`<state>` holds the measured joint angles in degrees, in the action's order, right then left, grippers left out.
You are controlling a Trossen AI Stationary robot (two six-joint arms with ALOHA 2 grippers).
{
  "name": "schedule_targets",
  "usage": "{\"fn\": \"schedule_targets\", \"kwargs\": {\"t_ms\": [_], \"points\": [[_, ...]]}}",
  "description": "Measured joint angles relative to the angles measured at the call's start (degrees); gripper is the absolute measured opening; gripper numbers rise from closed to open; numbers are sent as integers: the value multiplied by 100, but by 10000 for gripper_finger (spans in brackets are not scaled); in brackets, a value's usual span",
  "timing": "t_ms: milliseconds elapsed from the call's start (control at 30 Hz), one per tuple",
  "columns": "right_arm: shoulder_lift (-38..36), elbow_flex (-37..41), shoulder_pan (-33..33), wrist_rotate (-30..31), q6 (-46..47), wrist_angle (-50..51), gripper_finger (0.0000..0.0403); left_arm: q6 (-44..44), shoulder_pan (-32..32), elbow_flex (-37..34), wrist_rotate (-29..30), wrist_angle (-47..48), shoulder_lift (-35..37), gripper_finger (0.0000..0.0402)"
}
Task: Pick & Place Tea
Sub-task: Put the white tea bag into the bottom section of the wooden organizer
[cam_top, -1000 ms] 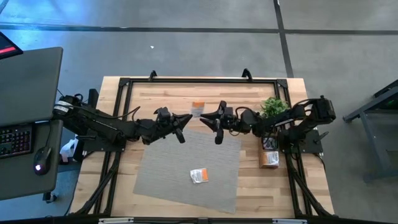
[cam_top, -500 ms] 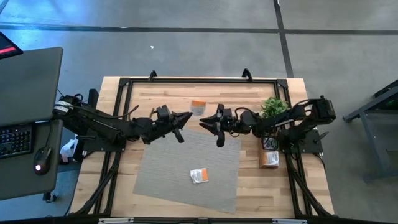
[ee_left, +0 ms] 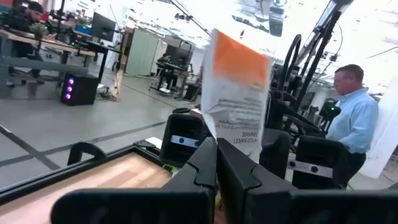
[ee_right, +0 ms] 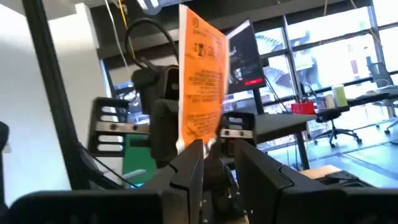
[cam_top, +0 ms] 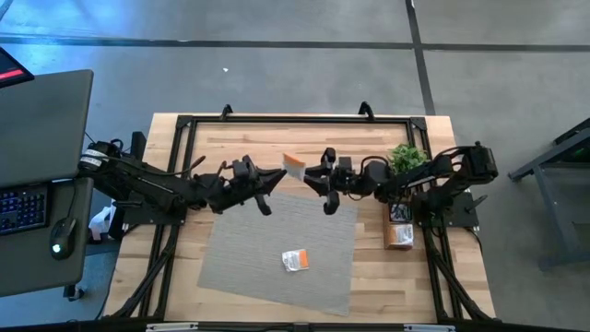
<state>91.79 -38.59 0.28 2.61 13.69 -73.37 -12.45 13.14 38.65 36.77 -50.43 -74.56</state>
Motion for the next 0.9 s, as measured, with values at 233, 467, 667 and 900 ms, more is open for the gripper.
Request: {"fn": "schedule_targets", "kwargs": {"t_ms": [233, 467, 667, 900], "points": [[0, 0, 14, 113, -22, 715, 87, 121, -1, 0, 6, -270, 0, 0], [0, 0, 12, 150, -221, 362, 87, 254, -1, 0, 4, -406, 0, 0], [0, 0, 14, -46, -226, 36, 87, 173, -45, 0, 107, -363, -151, 0], [0, 0, 8, -4, -250, -8, 87, 113, -43, 5, -35, -572, -248, 0]]}}
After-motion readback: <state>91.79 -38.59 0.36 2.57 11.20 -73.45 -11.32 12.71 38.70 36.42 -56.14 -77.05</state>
